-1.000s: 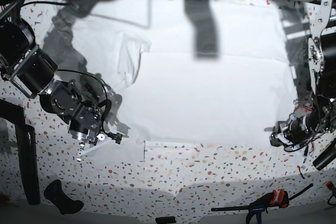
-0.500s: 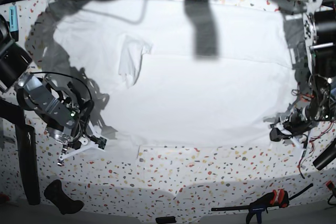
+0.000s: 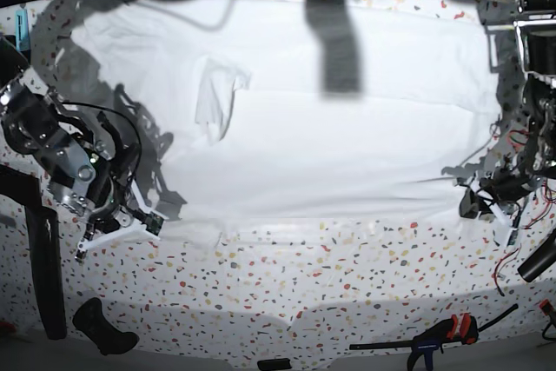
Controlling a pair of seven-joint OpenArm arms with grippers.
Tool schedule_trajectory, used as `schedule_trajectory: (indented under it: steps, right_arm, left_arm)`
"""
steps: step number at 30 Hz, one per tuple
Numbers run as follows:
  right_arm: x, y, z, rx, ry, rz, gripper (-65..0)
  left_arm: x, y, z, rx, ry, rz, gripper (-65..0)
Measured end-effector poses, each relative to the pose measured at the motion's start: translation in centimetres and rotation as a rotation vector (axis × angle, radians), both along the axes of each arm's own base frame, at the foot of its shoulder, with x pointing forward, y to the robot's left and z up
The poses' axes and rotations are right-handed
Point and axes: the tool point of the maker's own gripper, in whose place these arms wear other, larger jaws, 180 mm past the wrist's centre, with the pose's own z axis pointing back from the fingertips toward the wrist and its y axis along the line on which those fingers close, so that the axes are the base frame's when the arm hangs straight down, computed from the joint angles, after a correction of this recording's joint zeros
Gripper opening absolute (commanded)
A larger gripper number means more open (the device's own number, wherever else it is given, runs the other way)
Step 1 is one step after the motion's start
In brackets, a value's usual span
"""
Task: Fold the T-shirt properly
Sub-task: 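Lift the held edges and fold them toward the robot base with both grippers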
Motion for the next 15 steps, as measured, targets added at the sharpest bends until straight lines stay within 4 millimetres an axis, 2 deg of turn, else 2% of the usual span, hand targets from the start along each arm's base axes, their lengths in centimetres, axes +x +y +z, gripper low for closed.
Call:
schedule_trajectory:
  steps: [6, 11, 15]
  right_arm:
    - [-3.1, -1.0, 1.1, 0.039, -0.023, -0.023, -65.0]
    - [-6.5, -1.9, 1.0, -0.004, -0.003, -0.009, -65.0]
    - [-8.2, -2.0, 1.3, -0.016, -0.01, -0.002, -65.0]
  left_arm:
    - [-1.1, -1.3, 1.6, 0.044, -0.032, -0.043, -65.0]
    - [-2.2, -2.2, 2.8, 0.084, -0.034, -0.054, -65.0]
    - [-3.6, -3.4, 3.5, 0.112, -0.047, -0.097, -65.0]
